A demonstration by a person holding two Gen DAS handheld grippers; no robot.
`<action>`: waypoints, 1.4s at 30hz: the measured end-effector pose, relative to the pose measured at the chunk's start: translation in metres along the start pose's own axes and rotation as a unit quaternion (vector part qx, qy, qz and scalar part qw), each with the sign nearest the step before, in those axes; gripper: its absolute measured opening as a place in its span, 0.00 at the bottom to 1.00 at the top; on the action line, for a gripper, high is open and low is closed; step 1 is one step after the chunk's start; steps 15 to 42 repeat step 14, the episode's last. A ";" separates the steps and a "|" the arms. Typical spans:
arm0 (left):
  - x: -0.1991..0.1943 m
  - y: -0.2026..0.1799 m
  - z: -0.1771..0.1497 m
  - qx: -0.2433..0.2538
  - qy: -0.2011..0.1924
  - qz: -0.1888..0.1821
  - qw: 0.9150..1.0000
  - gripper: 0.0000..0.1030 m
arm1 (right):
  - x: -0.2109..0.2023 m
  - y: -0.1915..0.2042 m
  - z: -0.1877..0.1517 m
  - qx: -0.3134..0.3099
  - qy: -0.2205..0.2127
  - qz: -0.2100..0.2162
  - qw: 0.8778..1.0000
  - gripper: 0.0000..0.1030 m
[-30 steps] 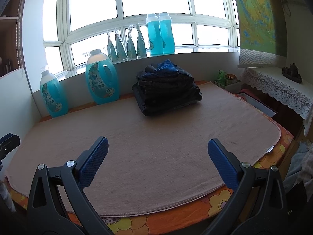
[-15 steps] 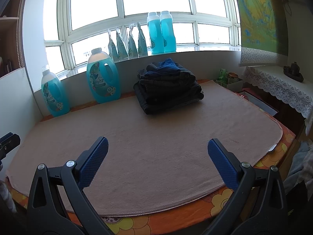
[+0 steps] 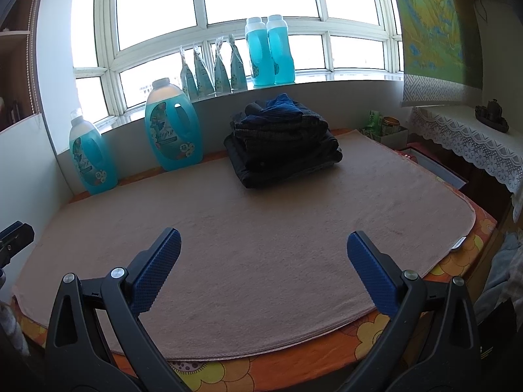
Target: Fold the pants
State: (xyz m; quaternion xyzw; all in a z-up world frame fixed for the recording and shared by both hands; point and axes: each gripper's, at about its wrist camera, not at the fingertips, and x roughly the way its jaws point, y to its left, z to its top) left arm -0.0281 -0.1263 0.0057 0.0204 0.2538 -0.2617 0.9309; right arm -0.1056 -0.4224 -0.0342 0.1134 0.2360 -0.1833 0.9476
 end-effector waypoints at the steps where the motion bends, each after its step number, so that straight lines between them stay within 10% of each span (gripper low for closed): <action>1: 0.000 0.000 0.000 0.000 0.001 0.000 1.000 0.83 | 0.000 0.000 0.000 0.000 0.000 0.000 1.000 1.00; 42: 0.002 0.003 -0.002 0.006 -0.016 0.001 1.000 0.83 | 0.012 0.004 -0.006 0.001 0.011 0.004 1.000 1.00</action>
